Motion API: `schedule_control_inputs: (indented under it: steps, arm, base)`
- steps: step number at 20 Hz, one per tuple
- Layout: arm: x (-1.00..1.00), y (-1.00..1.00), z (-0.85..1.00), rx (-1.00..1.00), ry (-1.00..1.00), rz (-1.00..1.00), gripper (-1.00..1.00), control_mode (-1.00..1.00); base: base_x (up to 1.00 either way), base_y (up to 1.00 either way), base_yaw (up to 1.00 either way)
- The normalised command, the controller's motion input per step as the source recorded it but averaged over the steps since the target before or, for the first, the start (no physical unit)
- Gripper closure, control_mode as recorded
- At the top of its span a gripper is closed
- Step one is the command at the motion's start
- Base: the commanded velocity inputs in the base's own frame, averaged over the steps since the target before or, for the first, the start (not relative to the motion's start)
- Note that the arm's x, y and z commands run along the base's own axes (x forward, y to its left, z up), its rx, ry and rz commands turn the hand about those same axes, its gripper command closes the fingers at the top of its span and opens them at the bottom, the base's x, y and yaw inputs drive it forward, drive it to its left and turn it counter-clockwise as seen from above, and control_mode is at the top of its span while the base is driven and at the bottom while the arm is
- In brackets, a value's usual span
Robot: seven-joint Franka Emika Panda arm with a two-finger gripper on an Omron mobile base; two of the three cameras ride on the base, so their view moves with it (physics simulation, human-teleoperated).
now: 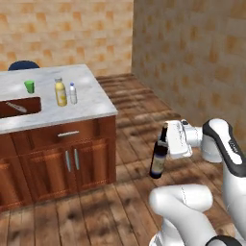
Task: Place the drinks on the dining counter in a tight cluster.
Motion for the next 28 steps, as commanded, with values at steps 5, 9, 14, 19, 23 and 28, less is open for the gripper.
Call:
schedule_control_inputs:
  steps: [5,9,14,19,23,28]
  arm:
    - [0.00,0.00,0.00,0.00,0.00,0.00,1.00,1.00]
    - [0.00,0.00,0.00,0.00,0.00,0.00,1.00,1.00]
    - [0.00,0.00,0.00,0.00,0.00,0.00,1.00,1.00]
    - [0.00,0.00,0.00,0.00,0.00,0.00,1.00,1.00]
    - [0.00,0.00,0.00,0.00,0.00,0.00,1.00,1.00]
    - [0.00,0.00,0.00,0.00,0.00,0.00,1.00,1.00]
  base:
    - [0.78,-0.01,0.05]
    - [0.87,-0.02,0.00]
    - [0.71,0.00,0.16]
    - [0.69,-0.01,0.25]
    - [0.74,-0.06,0.19]
    - [0.70,-0.05,0.16]
